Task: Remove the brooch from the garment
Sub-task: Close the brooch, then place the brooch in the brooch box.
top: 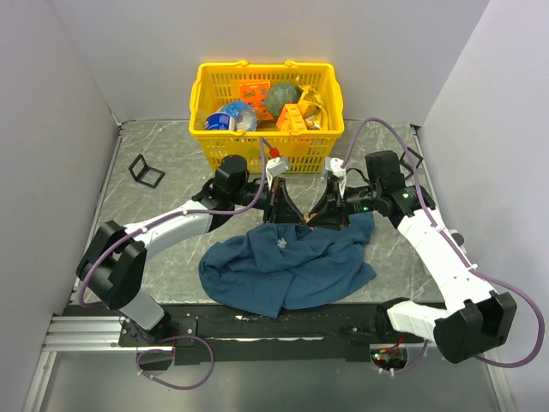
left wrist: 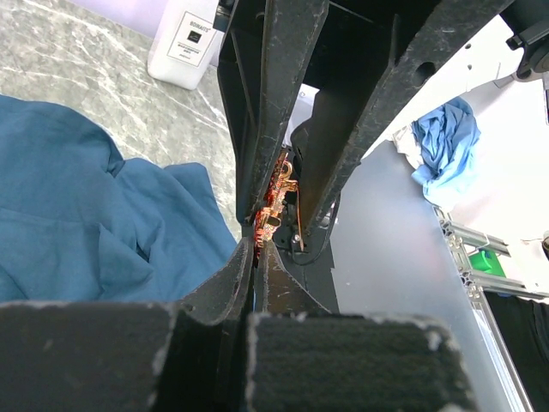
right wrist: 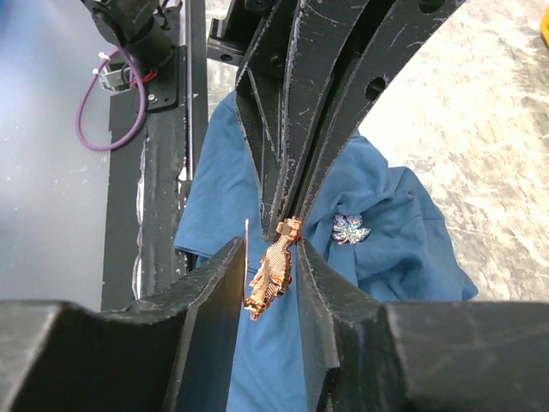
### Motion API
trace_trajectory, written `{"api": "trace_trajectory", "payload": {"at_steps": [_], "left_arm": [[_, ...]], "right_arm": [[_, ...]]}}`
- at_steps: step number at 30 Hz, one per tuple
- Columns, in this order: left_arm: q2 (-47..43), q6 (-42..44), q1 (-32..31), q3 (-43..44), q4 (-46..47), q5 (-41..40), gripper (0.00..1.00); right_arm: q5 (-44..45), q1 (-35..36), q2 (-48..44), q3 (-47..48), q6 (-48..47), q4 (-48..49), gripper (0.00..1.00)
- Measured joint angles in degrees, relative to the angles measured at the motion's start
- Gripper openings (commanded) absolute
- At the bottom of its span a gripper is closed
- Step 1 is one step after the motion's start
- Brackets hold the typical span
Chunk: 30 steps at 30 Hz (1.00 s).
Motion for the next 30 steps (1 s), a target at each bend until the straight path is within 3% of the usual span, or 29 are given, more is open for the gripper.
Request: {"api": "trace_trajectory", "payload": {"at_steps": [30], "left_arm": [[0.00,3.06,0.02,0.98,-3.52,-1.18,0.01]], "right_arm": [[2.54,-0.07,1.09,0.00,4.61,1.44,0.20]]}}
